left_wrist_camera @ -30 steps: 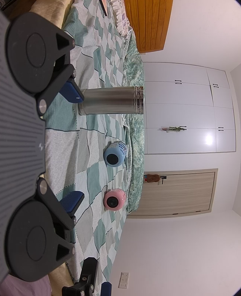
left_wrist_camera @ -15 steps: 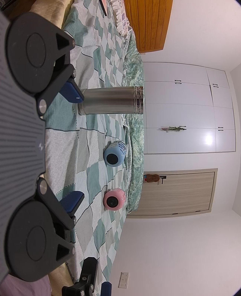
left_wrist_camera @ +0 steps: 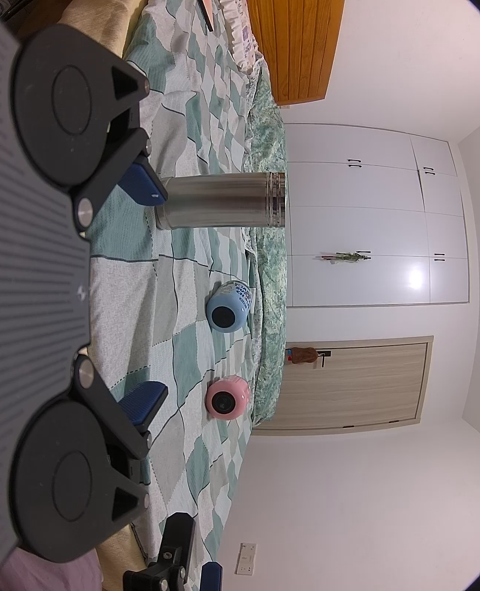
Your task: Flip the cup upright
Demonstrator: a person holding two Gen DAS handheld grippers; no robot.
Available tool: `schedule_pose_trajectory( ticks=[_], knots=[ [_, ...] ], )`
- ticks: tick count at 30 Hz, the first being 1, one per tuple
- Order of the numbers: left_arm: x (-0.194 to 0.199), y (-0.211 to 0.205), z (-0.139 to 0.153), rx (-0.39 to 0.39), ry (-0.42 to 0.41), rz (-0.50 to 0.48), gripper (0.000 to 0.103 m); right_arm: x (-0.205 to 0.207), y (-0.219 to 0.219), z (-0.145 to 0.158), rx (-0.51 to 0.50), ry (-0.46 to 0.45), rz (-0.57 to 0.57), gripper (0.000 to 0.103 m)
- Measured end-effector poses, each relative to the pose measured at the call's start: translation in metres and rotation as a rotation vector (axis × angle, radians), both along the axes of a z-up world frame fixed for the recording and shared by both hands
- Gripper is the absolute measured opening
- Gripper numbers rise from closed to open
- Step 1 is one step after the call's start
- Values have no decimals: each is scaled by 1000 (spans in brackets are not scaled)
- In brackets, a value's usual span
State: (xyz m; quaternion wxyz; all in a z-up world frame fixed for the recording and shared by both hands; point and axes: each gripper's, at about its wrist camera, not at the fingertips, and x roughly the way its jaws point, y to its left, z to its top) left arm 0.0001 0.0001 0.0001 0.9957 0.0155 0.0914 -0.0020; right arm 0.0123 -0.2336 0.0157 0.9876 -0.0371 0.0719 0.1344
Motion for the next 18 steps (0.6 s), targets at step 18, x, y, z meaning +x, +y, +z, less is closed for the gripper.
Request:
schedule_pose_trajectory(
  ticks=[18],
  knots=[
    [9, -5, 5, 17, 49, -37, 103, 3, -4, 7, 24, 31, 25, 103]
  ],
)
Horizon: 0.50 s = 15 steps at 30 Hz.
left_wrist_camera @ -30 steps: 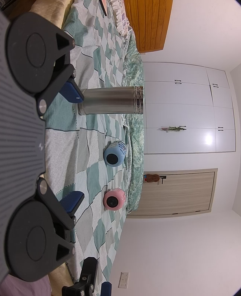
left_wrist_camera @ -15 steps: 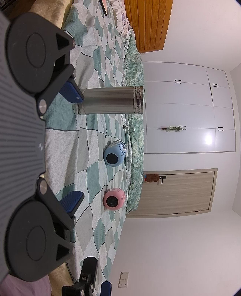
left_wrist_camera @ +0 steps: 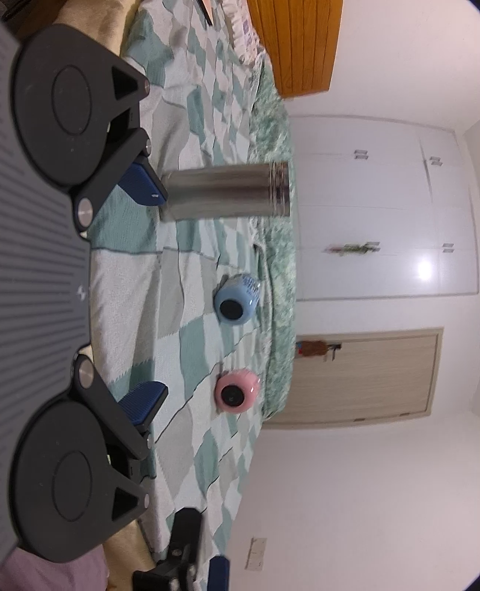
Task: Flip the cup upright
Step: 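Move the right tool toward the lying light-blue cup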
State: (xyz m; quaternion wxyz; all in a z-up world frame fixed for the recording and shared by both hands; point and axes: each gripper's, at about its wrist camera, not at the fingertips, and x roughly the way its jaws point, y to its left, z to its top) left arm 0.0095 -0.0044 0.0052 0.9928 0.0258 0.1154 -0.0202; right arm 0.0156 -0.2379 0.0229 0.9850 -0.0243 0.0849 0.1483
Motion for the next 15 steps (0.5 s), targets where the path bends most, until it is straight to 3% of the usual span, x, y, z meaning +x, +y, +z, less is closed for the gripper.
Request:
schedule_pose_trajectory(
  ticks=[7, 15],
  knots=[
    [24, -15, 16, 29, 11, -90, 103, 30, -9, 20, -6, 43, 12, 103],
    [86, -25, 29, 52, 36, -121, 103, 91, -10, 47, -42, 78, 32, 103]
  ],
)
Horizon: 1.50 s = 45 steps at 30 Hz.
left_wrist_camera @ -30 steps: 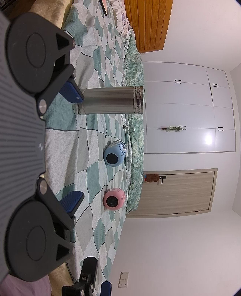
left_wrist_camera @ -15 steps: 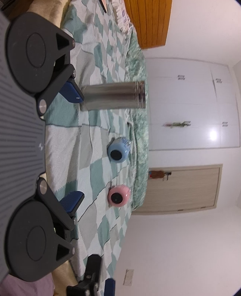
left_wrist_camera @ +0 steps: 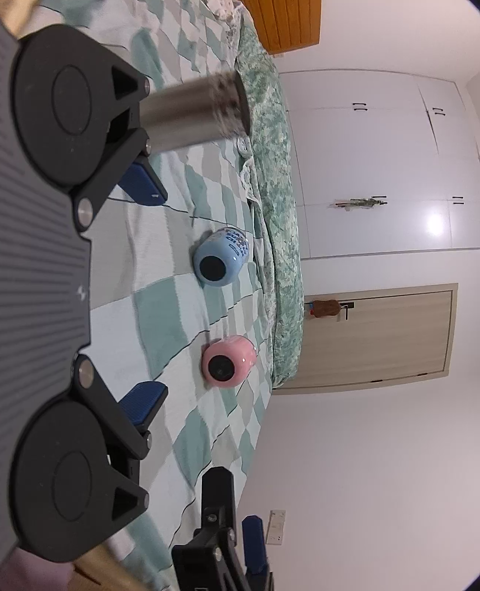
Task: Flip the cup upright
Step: 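Move the right tool toward the lying light-blue cup, then close the right gripper around the light-blue cup's body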
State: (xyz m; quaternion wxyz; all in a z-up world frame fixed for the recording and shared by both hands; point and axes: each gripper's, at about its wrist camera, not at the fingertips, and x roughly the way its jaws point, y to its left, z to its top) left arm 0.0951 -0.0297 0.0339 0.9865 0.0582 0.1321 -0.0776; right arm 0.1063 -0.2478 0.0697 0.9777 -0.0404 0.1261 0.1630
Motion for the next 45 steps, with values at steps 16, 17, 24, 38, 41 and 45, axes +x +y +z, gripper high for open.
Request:
schedule_pose_trajectory(
  ticks=[16, 17, 24, 38, 41, 45],
  knots=[
    [150, -5, 4, 81, 99, -39, 103, 169, 29, 17, -42, 155, 15, 103],
    [159, -2, 3, 88, 99, -37, 103, 176, 32, 17, -45, 161, 17, 103],
    [213, 36, 2, 81, 165, -37, 103, 230, 70, 14, -62, 210, 52, 103],
    [291, 110, 2, 197, 199, -5, 103, 320, 162, -6, -125, 312, 48, 103],
    [301, 119, -4, 176, 243, -42, 103, 342, 173, -13, -117, 350, 20, 103],
    [315, 130, -16, 153, 300, -87, 103, 366, 185, -24, -118, 401, -4, 103]
  ],
)
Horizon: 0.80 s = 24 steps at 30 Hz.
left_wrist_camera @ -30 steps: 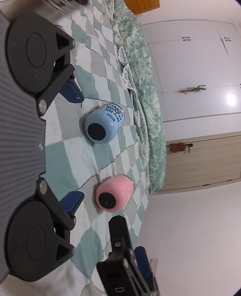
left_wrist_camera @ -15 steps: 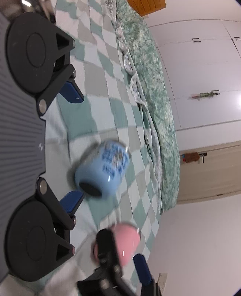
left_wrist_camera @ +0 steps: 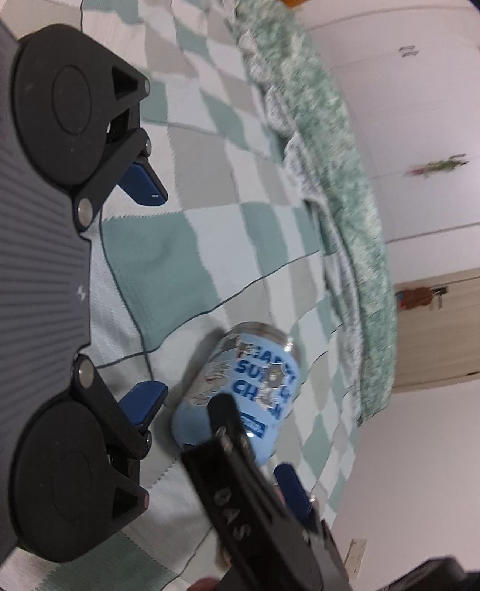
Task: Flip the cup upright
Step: 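Close the right gripper around the light-blue cup's body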
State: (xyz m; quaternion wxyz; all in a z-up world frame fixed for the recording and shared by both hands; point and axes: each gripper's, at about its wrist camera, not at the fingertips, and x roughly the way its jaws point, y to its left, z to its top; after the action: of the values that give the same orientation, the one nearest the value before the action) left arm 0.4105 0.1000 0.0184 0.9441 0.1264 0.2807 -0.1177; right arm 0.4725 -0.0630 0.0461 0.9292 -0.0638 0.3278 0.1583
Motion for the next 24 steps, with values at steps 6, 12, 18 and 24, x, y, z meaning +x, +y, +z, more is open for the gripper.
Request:
schedule_pose_trajectory(
  ticks=[6, 12, 18, 24],
  knots=[
    [7, 9, -4, 19, -19, 35, 103, 23, 20, -14, -42, 33, -1, 102],
    [13, 12, -7, 41, -6, 67, 103, 35, 32, -21, -92, 61, -15, 84],
    [11, 8, -7, 46, -21, 51, 103, 35, 21, -19, -50, 61, -14, 83],
    [1, 4, -2, 31, -38, 21, 103, 19, 12, -6, 8, 20, -15, 83]
  ],
)
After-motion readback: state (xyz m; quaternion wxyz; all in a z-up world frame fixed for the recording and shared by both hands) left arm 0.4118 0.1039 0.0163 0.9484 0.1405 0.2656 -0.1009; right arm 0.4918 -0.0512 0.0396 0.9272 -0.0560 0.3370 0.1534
